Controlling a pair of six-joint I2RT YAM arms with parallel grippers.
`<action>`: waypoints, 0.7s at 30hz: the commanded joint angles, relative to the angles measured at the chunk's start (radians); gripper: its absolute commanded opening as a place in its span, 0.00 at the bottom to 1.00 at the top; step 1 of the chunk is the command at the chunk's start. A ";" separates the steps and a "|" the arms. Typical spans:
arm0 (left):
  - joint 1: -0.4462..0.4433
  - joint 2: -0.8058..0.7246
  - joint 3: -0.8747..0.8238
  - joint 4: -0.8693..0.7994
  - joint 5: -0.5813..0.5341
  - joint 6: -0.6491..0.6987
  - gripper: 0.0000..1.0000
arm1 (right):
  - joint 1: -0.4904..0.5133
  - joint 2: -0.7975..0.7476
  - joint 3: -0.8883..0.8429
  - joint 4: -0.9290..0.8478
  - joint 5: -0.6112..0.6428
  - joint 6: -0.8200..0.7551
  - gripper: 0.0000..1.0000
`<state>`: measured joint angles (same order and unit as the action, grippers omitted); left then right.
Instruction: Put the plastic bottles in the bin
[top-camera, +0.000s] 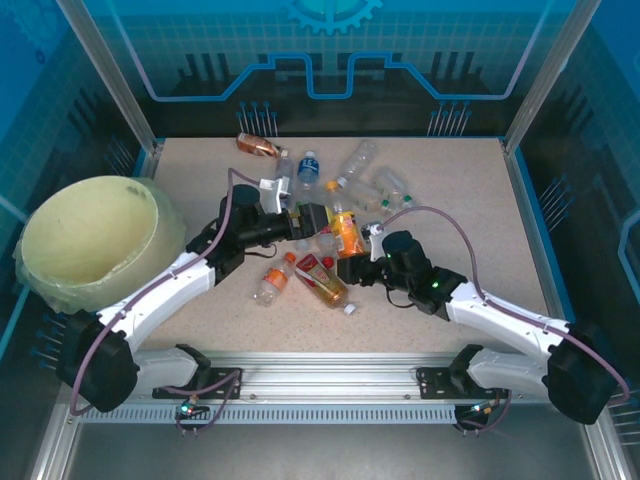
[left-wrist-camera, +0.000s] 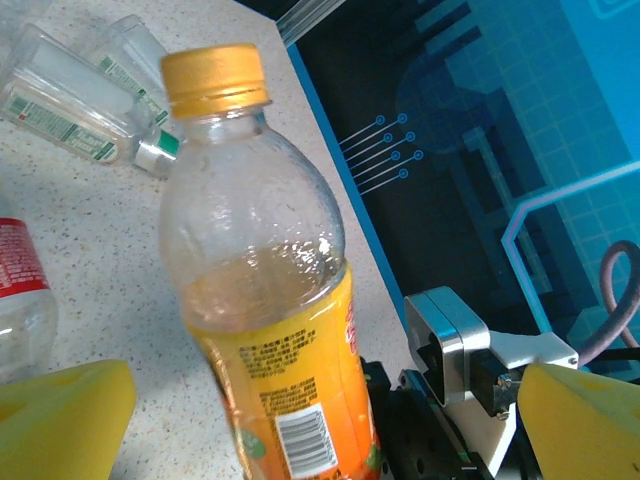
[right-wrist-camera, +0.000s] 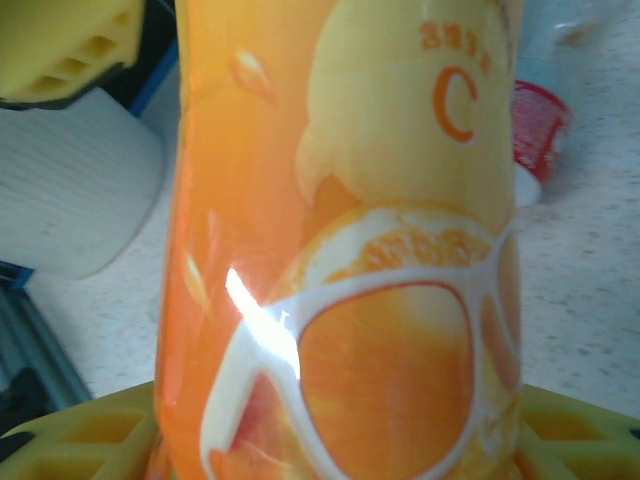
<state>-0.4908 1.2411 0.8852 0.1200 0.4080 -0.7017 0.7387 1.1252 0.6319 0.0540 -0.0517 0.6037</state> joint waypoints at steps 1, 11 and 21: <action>-0.011 -0.006 -0.025 0.072 -0.055 -0.001 0.99 | 0.005 0.016 0.025 0.113 -0.101 0.059 0.36; -0.049 0.052 -0.024 0.143 -0.071 -0.021 0.96 | 0.030 0.083 0.040 0.285 -0.214 0.127 0.37; -0.049 0.089 -0.019 0.205 -0.087 -0.057 0.73 | 0.058 0.097 0.040 0.340 -0.253 0.105 0.38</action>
<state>-0.5331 1.3243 0.8482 0.2745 0.3309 -0.7547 0.7845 1.2274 0.6373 0.3428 -0.2775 0.7181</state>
